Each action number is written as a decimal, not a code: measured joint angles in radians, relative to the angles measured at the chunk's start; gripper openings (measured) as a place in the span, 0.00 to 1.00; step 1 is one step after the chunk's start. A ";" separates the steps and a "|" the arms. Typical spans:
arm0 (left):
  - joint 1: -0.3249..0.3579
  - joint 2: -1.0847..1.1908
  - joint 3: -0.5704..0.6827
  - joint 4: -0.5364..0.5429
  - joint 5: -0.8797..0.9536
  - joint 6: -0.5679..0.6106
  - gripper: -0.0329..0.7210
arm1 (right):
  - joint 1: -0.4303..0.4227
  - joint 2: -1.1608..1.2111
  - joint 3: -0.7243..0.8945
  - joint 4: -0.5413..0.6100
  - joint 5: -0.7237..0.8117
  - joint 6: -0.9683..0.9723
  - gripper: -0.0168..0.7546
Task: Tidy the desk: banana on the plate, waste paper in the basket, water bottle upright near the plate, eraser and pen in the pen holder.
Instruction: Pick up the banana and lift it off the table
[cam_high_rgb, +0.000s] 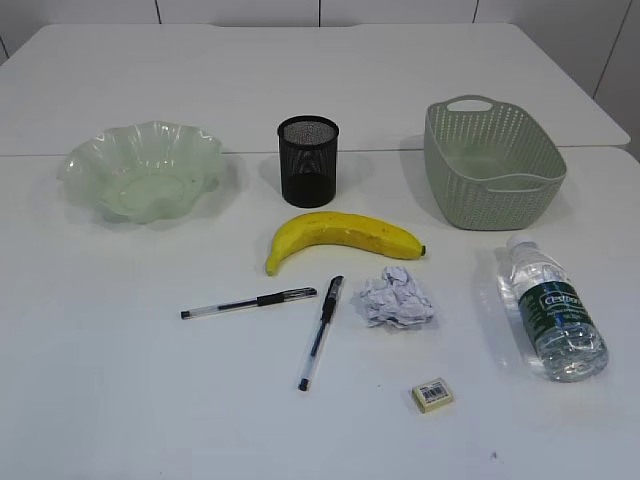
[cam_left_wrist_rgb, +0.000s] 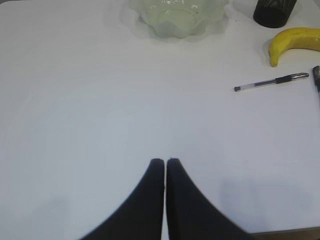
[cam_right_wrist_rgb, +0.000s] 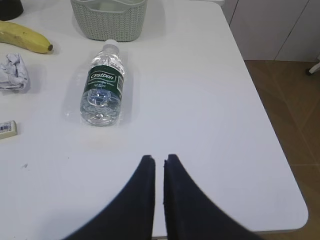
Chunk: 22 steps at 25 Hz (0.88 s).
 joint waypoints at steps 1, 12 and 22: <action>0.000 0.000 0.000 -0.002 0.000 0.000 0.01 | 0.000 0.000 0.000 0.000 0.000 0.000 0.08; 0.000 0.000 0.000 -0.026 -0.006 0.000 0.01 | 0.000 0.000 0.000 0.000 0.000 0.000 0.08; 0.000 0.000 0.000 -0.026 -0.006 0.000 0.01 | 0.000 0.000 0.000 -0.021 0.001 0.000 0.08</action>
